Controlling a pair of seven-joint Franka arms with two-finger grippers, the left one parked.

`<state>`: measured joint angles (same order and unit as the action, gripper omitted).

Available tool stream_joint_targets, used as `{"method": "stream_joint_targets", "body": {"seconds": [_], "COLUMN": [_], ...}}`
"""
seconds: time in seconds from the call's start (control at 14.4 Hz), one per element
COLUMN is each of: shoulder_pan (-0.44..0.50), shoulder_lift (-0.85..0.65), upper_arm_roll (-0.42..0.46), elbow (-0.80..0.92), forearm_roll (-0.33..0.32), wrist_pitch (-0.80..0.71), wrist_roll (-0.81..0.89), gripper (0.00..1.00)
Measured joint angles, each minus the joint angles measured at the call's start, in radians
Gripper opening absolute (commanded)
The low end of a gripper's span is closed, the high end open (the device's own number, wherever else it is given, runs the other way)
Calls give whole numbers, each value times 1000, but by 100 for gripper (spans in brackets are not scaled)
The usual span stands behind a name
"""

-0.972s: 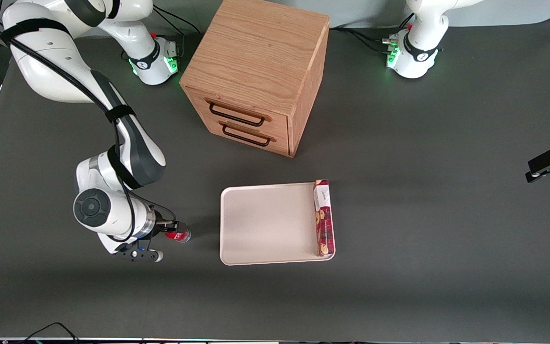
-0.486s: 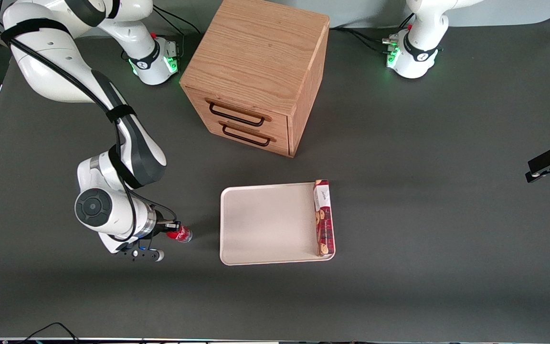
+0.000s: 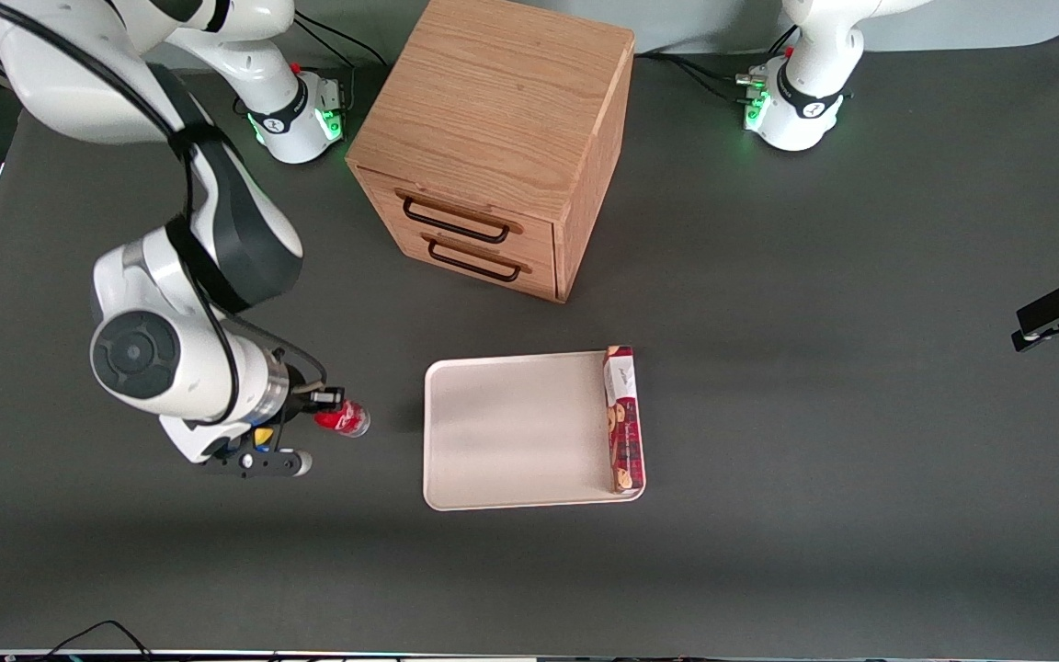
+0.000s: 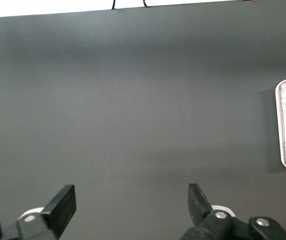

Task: Place coke bottle on tray
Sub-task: 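Lift the bottle and carry it over the white tray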

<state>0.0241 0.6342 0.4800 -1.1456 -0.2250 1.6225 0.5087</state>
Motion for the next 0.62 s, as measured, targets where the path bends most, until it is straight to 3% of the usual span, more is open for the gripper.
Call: {"method": "stream_joint_targets", "body": {"seconds": [0.35,0.62], "shoulder_pan": [104,131], "shoulder_lift": [82,203], "upper_arm_roll": [84,84], "elbow": [52,53], "forearm_roll": [-1,-100], "wrist_pitch": [37,114], "wrist_roll": [315,406], "gripper": [0,0]}}
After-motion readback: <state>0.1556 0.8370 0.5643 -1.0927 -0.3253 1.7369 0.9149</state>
